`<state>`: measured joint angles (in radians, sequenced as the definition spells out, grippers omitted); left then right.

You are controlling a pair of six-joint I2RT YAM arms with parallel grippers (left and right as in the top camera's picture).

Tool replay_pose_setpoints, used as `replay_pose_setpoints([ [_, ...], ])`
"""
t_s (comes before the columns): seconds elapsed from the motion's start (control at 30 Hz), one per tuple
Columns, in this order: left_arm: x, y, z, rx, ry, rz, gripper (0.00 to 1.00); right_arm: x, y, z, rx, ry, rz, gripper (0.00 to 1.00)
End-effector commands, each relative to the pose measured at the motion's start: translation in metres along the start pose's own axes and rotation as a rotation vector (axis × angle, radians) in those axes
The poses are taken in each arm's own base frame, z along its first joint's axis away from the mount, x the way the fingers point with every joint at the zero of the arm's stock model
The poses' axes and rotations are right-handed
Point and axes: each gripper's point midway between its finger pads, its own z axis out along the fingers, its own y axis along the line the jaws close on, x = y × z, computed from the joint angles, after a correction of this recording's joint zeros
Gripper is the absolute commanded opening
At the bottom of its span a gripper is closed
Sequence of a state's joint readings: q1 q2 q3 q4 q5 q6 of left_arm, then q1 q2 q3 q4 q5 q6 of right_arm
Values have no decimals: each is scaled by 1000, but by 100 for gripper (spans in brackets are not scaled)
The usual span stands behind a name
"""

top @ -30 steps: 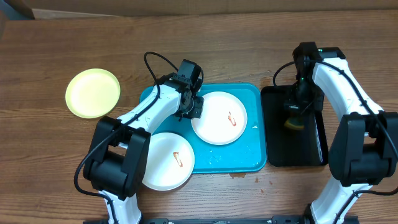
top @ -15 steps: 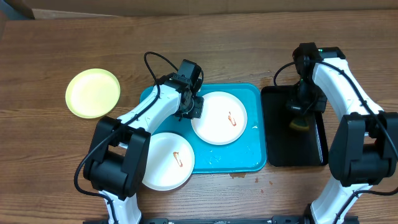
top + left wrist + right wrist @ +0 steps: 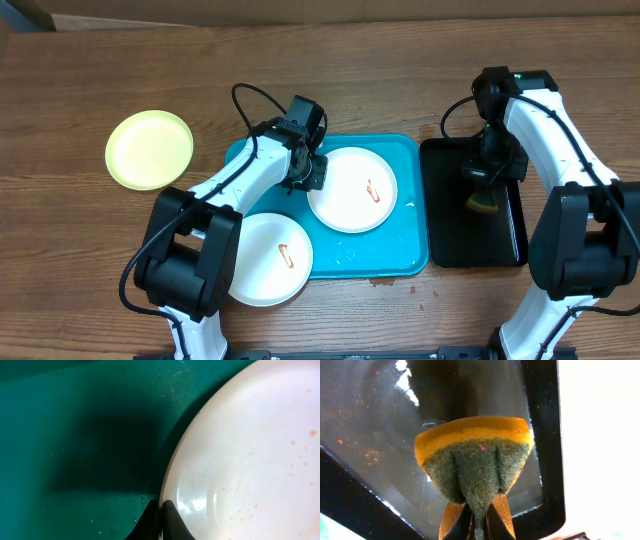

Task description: Clean dirty plates on tray and stack at the side

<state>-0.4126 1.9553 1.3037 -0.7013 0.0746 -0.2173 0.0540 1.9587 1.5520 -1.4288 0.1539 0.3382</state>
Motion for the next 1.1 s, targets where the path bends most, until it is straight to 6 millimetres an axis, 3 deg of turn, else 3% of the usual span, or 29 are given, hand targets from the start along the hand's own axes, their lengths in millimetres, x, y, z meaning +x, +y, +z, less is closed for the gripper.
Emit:
replay_pose_setpoints([
  [0.0, 6, -2, 7, 1, 24, 5, 4, -1, 12, -20, -94, -40, -29, 4],
  [0.53, 6, -2, 7, 1, 26, 5, 4, 8, 21, -22, -147, -1, -81, 4],
  [0.77, 6, -2, 7, 1, 26, 5, 4, 11, 25, -33, -145, -5, -103, 4],
  [0.9, 6, -2, 7, 0, 25, 5, 4, 15, 45, -45, -191, -21, -141, 4],
  [1.07, 6, -2, 7, 2, 25, 4, 4, 24, 90, -61, -307, -47, -225, 4],
])
